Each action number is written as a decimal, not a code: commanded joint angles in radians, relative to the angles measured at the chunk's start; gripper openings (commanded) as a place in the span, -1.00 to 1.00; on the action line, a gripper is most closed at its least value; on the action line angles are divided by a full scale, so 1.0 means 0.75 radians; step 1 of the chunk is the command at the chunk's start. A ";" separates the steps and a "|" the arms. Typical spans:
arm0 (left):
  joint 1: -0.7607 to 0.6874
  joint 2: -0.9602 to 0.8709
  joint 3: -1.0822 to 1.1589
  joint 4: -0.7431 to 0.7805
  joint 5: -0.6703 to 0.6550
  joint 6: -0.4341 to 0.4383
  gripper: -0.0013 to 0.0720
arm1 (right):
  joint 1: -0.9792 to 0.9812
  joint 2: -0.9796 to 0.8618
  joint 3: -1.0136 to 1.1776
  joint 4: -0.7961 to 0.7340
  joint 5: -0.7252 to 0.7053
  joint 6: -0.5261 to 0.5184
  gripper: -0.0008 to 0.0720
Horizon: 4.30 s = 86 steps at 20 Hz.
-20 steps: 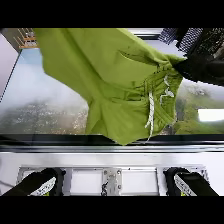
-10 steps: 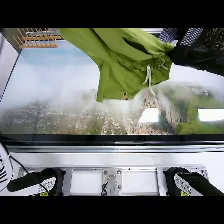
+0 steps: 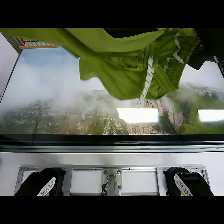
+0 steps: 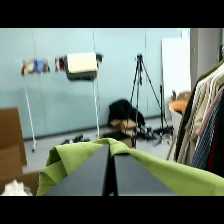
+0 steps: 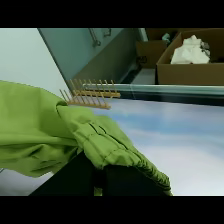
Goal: Fold the clothes and pants, and hang the long-sleeved shirts on hangers.
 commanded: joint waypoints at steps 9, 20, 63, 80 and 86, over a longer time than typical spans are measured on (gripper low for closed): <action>0.002 0.015 -0.188 -0.009 0.308 -0.043 -0.96 | 0.000 -0.008 -0.006 0.033 0.235 0.251 -0.91; -0.079 -1.134 0.301 -0.007 -0.001 -0.129 -0.38 | -0.016 -0.701 -0.132 -0.552 0.031 0.405 -0.43; 0.115 -0.424 -1.658 -0.349 -0.310 -0.335 -0.95 | -0.326 -0.712 -0.938 -0.237 -0.090 0.361 0.62; 0.155 -0.330 -1.482 -0.321 -0.379 -0.335 -0.96 | -0.055 -0.776 -0.844 0.024 -0.299 -0.126 -0.91; 0.317 0.030 -0.773 -0.313 -0.433 -0.335 -0.95 | -0.075 -0.308 -0.325 -0.160 0.046 -0.114 -0.91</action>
